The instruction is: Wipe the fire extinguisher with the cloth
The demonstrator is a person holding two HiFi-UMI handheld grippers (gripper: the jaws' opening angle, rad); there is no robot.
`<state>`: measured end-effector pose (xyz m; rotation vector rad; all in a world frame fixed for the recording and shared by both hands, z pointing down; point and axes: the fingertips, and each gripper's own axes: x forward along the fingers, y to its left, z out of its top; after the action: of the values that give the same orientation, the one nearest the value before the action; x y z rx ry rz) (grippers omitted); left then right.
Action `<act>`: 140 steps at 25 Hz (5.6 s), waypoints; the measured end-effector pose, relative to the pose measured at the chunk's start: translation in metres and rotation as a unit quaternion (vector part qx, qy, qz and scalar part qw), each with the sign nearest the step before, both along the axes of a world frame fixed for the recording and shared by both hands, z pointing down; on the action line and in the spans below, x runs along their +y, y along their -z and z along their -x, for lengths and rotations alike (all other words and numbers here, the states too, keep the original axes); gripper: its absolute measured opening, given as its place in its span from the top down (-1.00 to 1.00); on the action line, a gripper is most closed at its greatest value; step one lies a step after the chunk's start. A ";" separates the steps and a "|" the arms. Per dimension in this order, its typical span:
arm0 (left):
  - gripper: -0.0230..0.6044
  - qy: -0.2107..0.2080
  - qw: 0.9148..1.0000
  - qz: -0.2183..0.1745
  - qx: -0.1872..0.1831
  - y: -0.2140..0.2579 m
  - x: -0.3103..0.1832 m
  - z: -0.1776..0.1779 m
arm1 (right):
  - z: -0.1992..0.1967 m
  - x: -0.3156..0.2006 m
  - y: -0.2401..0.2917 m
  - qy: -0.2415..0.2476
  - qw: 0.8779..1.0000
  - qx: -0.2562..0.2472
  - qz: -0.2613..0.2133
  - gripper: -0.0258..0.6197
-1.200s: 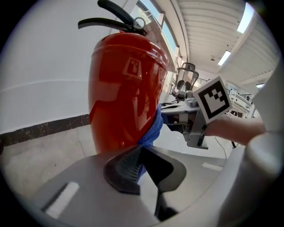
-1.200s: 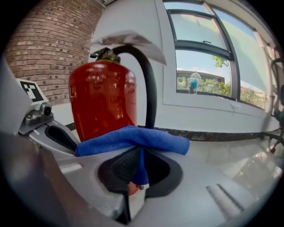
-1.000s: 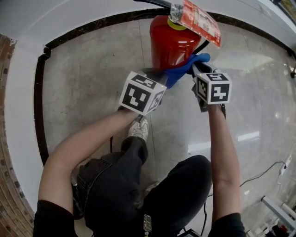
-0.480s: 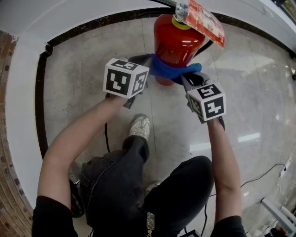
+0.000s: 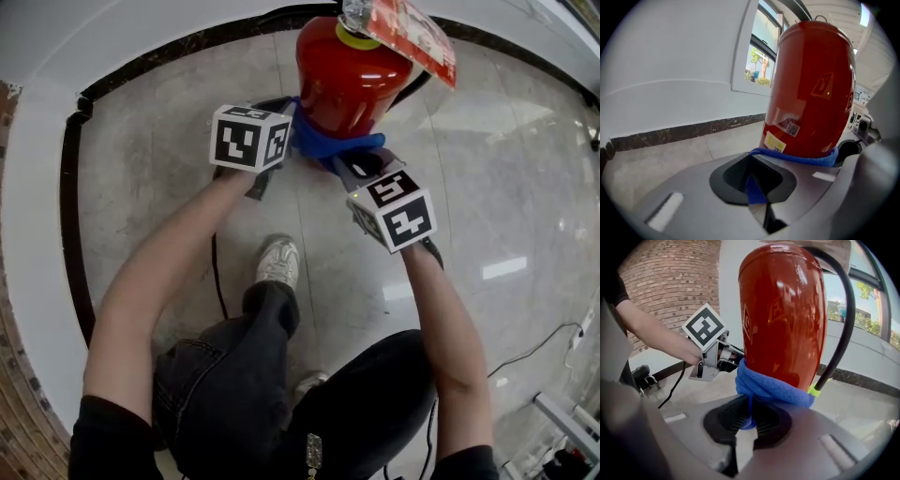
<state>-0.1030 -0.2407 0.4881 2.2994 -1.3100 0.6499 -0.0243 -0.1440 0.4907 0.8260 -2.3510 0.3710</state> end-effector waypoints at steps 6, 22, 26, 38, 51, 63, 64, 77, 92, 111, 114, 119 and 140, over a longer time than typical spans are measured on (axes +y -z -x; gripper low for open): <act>0.89 -0.002 1.000 0.016 -0.006 -0.025 0.014 -0.002 | -0.009 -0.001 -0.015 0.002 1.000 0.009 0.010 0.84; 0.89 -0.105 0.993 0.048 -0.010 -0.011 0.090 -0.066 | -0.087 -0.063 0.015 -0.127 0.991 0.016 -0.043 0.84; 0.89 -0.124 0.991 0.046 -0.006 -0.007 0.093 -0.085 | -0.092 -0.084 0.010 -0.148 0.988 0.007 -0.048 0.84; 0.89 -0.113 0.992 0.051 0.008 -0.029 0.092 -0.082 | -0.091 -0.077 -0.035 -0.152 0.988 0.028 -0.016 0.84; 0.89 -0.057 0.998 0.020 -0.035 -0.023 0.059 -0.019 | -0.052 -0.018 -0.059 -0.045 0.996 0.055 0.056 0.84; 0.89 -0.036 0.998 0.009 -0.058 -0.056 0.015 -0.003 | -0.007 0.001 -0.074 -0.023 0.996 0.020 0.084 0.84; 0.89 -0.037 0.997 0.011 -0.063 -0.061 0.015 -0.003 | -0.008 0.000 -0.078 -0.022 0.996 0.022 0.086 0.84; 0.89 -0.065 0.994 0.064 -0.055 -0.098 0.054 -0.019 | -0.050 -0.020 -0.092 -0.055 0.994 0.060 0.073 0.84; 0.89 -0.105 0.989 0.099 0.025 -0.079 0.091 -0.088 | -0.089 -0.097 -0.075 -0.129 0.991 0.036 0.016 0.84; 0.89 -0.087 0.991 0.095 -0.024 -0.102 0.082 -0.052 | -0.077 -0.051 -0.147 -0.101 0.988 0.058 0.099 0.85; 0.89 -0.074 0.993 0.076 -0.045 -0.100 0.072 -0.036 | -0.069 -0.035 -0.142 -0.072 0.991 0.071 0.082 0.84; 0.89 -0.046 0.996 0.051 -0.058 -0.091 0.048 -0.016 | -0.045 -0.013 -0.128 -0.031 0.995 0.069 0.072 0.84; 0.89 -0.076 0.988 0.090 -0.096 -0.160 0.019 -0.006 | -0.018 -0.002 -0.166 -0.023 0.989 0.065 0.133 0.84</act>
<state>-0.0974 -0.2212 0.6479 2.2478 -1.1123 1.0201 -0.0059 -0.1457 0.6572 0.7544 -2.1077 0.6159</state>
